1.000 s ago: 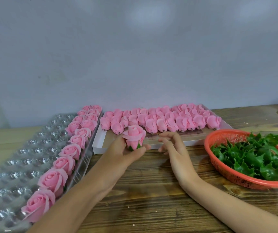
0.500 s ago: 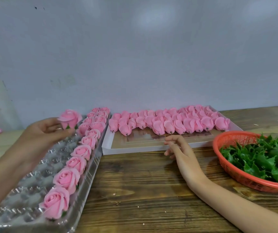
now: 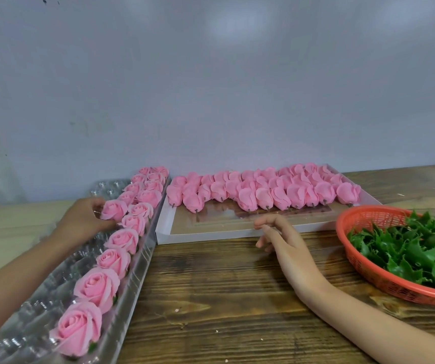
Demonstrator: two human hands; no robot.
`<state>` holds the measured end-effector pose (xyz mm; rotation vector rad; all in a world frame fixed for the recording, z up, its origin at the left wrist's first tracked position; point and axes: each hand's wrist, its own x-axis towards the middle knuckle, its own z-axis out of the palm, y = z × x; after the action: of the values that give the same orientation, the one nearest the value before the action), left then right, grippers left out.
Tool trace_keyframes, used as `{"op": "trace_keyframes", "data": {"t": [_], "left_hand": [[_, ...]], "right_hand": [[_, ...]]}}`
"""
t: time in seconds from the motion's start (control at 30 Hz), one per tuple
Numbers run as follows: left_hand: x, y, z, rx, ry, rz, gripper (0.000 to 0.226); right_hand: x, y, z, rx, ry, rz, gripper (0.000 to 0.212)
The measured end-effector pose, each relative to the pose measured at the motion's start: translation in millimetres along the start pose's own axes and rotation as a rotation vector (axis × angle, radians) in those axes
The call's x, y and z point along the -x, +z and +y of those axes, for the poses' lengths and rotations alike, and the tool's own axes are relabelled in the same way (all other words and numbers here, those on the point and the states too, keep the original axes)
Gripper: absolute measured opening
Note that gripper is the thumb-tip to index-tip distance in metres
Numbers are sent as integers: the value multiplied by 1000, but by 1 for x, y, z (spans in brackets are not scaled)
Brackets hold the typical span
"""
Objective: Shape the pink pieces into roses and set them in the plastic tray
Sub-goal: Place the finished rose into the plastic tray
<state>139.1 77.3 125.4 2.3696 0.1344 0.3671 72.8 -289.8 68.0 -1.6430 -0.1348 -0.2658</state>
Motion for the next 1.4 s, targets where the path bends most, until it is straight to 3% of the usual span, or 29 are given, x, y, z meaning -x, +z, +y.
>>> {"op": "trace_keyframes", "data": {"t": [0.3,0.6,0.8,1.0,1.4], "left_hand": [[-6,4,6,-112,46,-15,20],[-9,-4,19,-143,-8,-126,25],[-13,-8,9,-21,-42,-144,10],[-12,-7,11,60,-41,-68,30],[-10,1,13,-70,43,-65,22]], "right_hand": [[-2,0,2,25,6,-20,19],[-1,0,0,17,-3,-30,20],[0,1,-1,16,8,-36,20],[-2,1,-1,28,5,-40,20],[0,0,-2,23,2,-55,20]]}}
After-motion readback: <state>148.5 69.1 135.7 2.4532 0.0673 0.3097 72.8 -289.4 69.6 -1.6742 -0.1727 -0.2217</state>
